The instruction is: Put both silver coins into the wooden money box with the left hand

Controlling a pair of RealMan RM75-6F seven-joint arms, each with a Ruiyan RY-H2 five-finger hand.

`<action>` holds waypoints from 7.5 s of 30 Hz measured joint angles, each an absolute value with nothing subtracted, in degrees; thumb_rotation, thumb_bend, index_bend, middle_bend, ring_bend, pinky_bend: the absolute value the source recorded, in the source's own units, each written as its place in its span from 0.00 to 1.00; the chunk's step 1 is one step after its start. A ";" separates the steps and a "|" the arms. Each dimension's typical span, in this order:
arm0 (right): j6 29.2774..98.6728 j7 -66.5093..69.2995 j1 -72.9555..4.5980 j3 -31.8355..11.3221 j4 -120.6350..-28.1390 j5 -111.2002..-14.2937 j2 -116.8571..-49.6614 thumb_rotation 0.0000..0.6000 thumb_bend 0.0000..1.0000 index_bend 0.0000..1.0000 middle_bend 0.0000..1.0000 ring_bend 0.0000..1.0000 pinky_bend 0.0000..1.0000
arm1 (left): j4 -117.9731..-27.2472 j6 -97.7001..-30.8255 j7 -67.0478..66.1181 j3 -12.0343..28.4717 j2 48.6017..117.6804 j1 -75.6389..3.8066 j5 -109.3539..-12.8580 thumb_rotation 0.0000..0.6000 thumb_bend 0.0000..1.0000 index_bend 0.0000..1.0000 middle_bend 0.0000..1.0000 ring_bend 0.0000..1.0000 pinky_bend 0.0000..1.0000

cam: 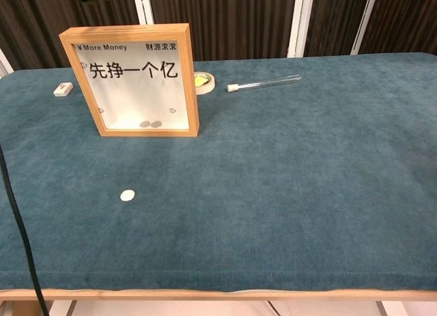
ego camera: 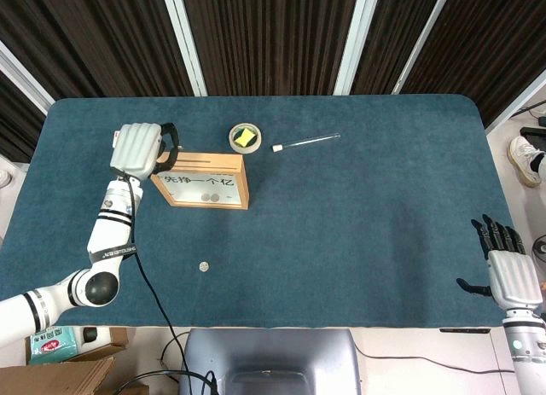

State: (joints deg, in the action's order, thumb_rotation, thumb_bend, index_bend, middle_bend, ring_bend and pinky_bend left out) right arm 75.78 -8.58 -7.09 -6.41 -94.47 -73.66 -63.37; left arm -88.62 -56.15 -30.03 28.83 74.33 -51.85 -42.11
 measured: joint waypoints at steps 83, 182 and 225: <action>76.66 -8.16 -7.14 -3.68 -95.60 -77.80 -62.93 1.00 0.12 0.00 0.00 0.00 0.00 | -96.35 -80.76 -7.08 0.04 79.41 -30.85 -79.32 1.00 0.40 0.40 1.00 1.00 1.00; 77.54 -8.01 -6.51 -3.05 -95.97 -79.18 -62.57 1.00 0.12 0.00 0.00 0.00 0.00 | -65.09 -67.79 -11.93 5.17 105.77 -26.17 -78.86 1.00 0.39 0.50 1.00 1.00 1.00; 77.89 -6.92 -5.99 -3.12 -95.78 -78.88 -61.71 1.00 0.12 0.00 0.00 0.00 0.00 | -66.49 -70.11 -8.42 6.56 104.80 -27.15 -81.45 1.00 0.47 0.59 1.00 1.00 1.00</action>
State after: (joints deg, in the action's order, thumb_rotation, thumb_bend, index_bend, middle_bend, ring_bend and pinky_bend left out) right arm 77.89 -6.92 -5.99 -3.12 -95.78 -78.88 -61.71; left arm -66.49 -70.11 -8.42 6.56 104.80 -27.15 -81.45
